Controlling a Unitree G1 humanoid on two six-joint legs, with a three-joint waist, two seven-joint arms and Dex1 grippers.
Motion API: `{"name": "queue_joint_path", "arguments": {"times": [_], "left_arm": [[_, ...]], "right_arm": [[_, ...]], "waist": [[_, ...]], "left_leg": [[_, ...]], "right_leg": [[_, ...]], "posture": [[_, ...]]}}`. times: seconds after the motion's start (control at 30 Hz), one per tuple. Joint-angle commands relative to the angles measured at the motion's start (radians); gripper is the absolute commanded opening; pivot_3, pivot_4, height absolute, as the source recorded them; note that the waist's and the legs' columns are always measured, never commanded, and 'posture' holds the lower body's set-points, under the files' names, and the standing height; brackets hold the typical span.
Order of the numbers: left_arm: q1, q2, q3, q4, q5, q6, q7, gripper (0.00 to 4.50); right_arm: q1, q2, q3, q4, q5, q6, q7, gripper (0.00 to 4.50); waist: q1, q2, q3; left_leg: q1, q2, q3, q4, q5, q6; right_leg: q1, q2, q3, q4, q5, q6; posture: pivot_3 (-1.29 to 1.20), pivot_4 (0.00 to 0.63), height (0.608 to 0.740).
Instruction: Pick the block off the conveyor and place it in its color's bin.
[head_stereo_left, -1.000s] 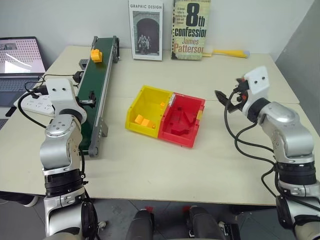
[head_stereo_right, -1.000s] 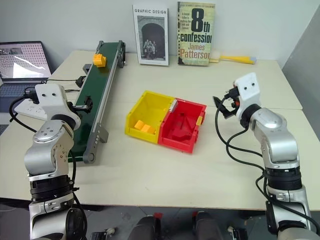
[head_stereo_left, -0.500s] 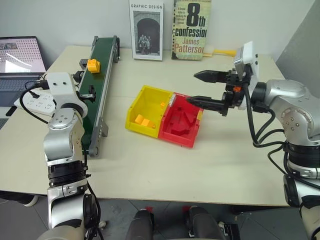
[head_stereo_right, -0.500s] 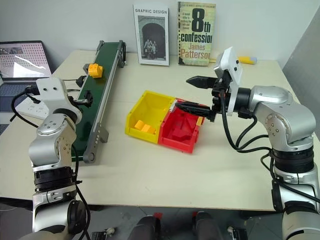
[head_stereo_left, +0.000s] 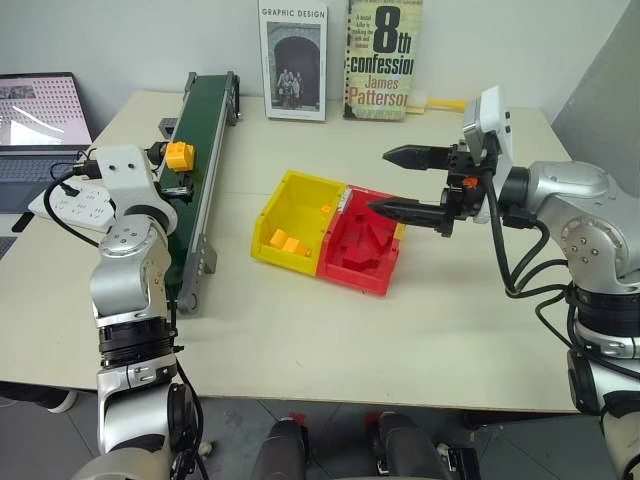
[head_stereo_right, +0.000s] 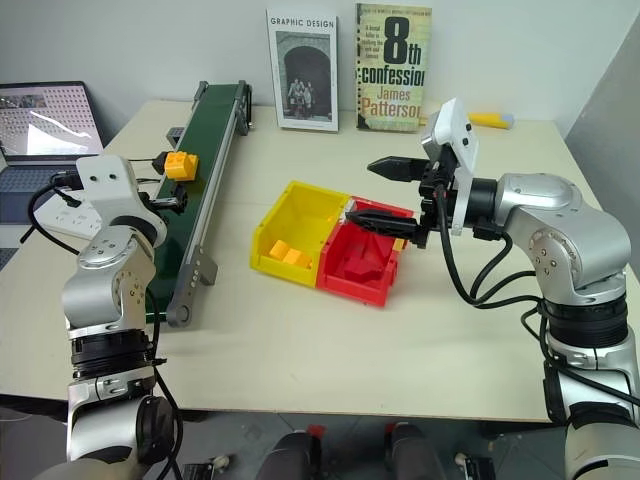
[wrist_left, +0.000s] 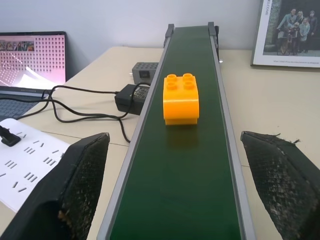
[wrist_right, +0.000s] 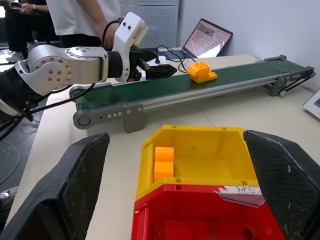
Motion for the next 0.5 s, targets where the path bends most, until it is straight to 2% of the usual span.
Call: {"name": "queue_joint_path", "arguments": {"times": [0.03,0.23,0.5], "left_arm": [[-0.032,-0.003,0.028,-0.004,-0.022,-0.019,0.013,4.39],[-0.029,-0.005,0.037,0.005,-0.049,-0.009,0.018,4.39],[-0.02,-0.031,0.082,-0.02,-0.098,0.048,0.064,2.9]], "right_arm": [[-0.002,-0.015,-0.028,-0.045,0.024,0.005,-0.012,4.5],[0.001,-0.016,-0.03,-0.049,0.025,0.009,-0.024,4.5],[-0.003,-0.022,-0.033,-0.046,0.031,0.013,-0.029,4.5]], "waist": [[0.0,0.0,0.0],[0.0,0.0,0.0],[0.0,0.0,0.0]], "left_leg": [[0.0,0.0,0.0,0.0,0.0,0.0],[0.0,0.0,0.0,0.0,0.0,0.0],[0.0,0.0,0.0,0.0,0.0,0.0]], "right_leg": [[0.0,0.0,0.0,0.0,0.0,0.0],[0.0,0.0,0.0,0.0,0.0,0.0],[0.0,0.0,0.0,0.0,0.0,0.0]], "posture": [[0.0,0.15,0.74],[0.0,0.15,0.74],[0.0,0.15,0.74]]}}
